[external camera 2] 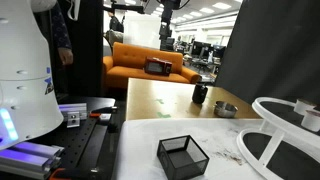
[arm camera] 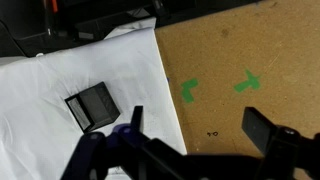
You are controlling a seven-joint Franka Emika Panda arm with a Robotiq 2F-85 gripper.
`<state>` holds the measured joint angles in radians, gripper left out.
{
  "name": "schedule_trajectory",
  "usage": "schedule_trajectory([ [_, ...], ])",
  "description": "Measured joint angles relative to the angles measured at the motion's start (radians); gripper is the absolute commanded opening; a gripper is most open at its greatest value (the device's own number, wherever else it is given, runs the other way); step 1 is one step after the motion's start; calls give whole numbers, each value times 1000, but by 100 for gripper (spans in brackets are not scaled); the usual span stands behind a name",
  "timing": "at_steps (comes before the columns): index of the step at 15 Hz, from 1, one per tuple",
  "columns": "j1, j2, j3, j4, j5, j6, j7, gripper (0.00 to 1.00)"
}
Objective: Pick up the marker from the black cup and put it on the table, then move the silver bowl backward
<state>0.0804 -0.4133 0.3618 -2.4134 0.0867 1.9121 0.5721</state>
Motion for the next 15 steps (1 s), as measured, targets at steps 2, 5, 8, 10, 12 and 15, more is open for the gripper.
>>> schedule_trajectory([
  [2, 0, 0, 0, 0, 0, 0, 0, 100],
  [5, 1, 0, -1, 0, -1, 0, 0, 100],
  [8, 11, 10, -1, 4, -11, 1, -7, 100],
  [10, 31, 42, 2, 23, -32, 18, -30, 100],
  [12, 58, 99, 14, 59, -80, 50, -50, 100],
  [15, 94, 207, 32, 129, -159, 125, -79, 100],
])
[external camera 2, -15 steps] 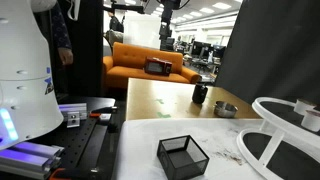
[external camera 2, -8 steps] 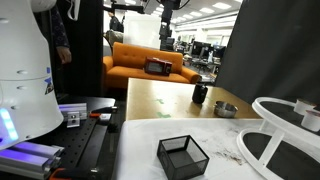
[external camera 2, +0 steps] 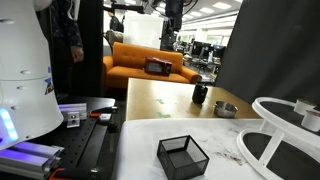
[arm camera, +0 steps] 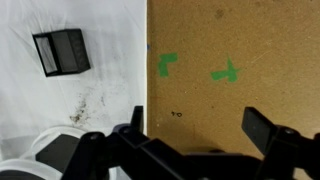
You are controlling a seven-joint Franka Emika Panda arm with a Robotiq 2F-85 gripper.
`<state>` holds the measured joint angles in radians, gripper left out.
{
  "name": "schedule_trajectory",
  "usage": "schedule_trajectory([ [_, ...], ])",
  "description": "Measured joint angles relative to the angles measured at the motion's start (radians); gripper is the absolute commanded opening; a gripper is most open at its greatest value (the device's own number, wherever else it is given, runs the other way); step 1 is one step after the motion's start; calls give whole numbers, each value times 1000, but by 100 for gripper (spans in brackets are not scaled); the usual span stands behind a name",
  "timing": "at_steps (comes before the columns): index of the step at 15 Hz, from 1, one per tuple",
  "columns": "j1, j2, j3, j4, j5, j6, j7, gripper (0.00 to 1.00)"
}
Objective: Pick up the marker from the black cup and put it on the table, then move the silver bowl backward
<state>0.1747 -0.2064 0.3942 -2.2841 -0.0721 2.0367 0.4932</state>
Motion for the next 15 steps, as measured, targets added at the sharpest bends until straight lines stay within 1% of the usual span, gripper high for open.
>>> schedule_trajectory([
  [3, 22, 126, -2, 67, -55, 124, -60, 100],
  [5, 30, 217, -16, 108, -60, 205, -106, 100],
  [9, 52, 399, -54, 192, -61, 323, -231, 100],
  [11, 73, 462, -71, 239, -74, 359, -286, 100],
  [15, 114, 518, -100, 328, -107, 365, -357, 100],
])
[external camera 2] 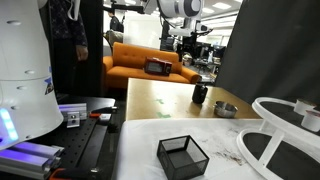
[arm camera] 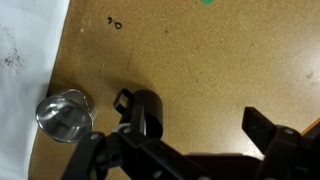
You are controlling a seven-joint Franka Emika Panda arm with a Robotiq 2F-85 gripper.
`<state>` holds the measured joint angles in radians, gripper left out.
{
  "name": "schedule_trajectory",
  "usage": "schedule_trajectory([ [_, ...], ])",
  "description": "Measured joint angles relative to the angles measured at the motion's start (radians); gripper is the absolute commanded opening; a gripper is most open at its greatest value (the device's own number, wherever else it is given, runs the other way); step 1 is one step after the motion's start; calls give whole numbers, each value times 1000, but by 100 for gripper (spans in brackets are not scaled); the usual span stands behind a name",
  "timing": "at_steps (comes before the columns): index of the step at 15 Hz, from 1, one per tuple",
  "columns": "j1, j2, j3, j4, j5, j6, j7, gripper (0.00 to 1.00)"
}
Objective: Pick up the marker from the black cup and put it on the table, then move the silver bowl backward
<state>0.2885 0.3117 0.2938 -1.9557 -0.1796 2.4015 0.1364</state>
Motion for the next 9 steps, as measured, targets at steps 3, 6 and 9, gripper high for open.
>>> schedule_trajectory([
  [3, 9, 39, -15, 60, -3, -31, -34, 100],
  [6, 11, 53, -17, 79, -3, -47, -37, 100],
  [9, 15, 57, -19, 81, -1, -45, -46, 100],
])
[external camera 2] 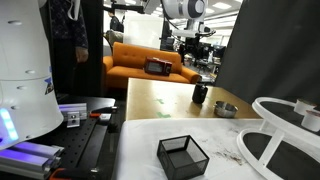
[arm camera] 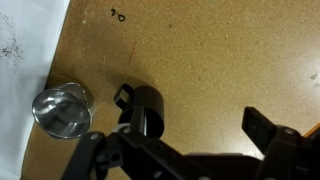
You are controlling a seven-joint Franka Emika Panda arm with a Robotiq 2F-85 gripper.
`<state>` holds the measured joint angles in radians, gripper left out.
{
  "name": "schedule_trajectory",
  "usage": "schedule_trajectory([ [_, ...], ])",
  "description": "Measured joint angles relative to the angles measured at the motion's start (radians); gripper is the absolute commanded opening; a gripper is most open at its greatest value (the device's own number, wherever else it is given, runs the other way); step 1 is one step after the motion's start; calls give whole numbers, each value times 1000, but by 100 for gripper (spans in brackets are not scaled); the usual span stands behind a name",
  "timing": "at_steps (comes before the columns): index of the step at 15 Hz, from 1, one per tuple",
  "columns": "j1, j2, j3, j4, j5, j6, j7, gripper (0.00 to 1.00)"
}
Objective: Pick up the marker from the black cup and put it on the table, then move the silver bowl backward
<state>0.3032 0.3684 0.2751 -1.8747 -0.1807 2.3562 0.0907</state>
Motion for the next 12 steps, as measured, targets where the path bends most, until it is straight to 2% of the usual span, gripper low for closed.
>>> schedule_trajectory([
  [8, -52, 123, -26, 105, 102, 11, -221, 100],
  [12, -45, 191, -25, 180, 110, 6, -265, 100],
])
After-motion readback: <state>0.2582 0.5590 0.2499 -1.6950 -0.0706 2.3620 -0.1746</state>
